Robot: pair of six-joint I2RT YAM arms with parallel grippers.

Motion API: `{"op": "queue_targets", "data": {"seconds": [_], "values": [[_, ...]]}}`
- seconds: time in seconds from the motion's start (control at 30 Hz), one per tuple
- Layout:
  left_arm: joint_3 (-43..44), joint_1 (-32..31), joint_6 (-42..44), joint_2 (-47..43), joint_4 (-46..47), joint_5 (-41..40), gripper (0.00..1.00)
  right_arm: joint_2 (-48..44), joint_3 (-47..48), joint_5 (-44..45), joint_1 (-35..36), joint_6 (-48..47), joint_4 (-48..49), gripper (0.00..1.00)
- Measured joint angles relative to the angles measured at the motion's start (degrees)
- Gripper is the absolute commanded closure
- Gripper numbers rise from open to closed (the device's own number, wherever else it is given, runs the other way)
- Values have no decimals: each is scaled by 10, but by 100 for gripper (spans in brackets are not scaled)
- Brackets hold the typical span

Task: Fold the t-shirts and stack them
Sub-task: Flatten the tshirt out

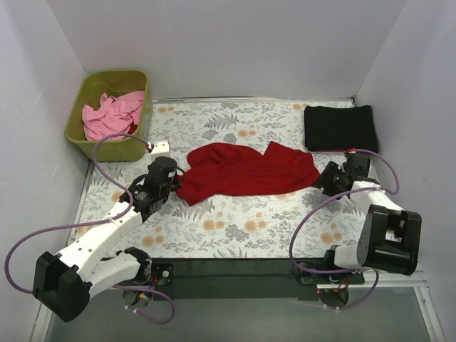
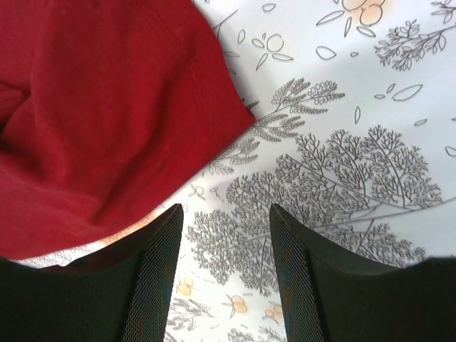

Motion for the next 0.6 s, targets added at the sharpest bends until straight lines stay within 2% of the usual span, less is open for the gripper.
{"op": "queue_targets", "data": {"seconds": [0.2, 0.3, 0.33, 0.47, 0.5, 0.6], "values": [[-30, 2, 5, -17, 31, -14, 100, 57, -9, -15, -5, 29, 106, 51], [-34, 3, 5, -18, 40, -19, 100, 85, -6, -30, -5, 43, 149, 55], [-34, 3, 5, -19, 42, -20, 100, 94, -4, -34, -5, 47, 162, 58], [-34, 4, 5, -23, 45, -23, 100, 115, -1, -40, -5, 54, 182, 95], [-30, 5, 6, -23, 40, -23, 100, 116, -1, -40, -5, 53, 178, 99], [10, 6, 14, -22, 8, -25, 100, 94, 8, -30, -5, 43, 144, 99]]}}
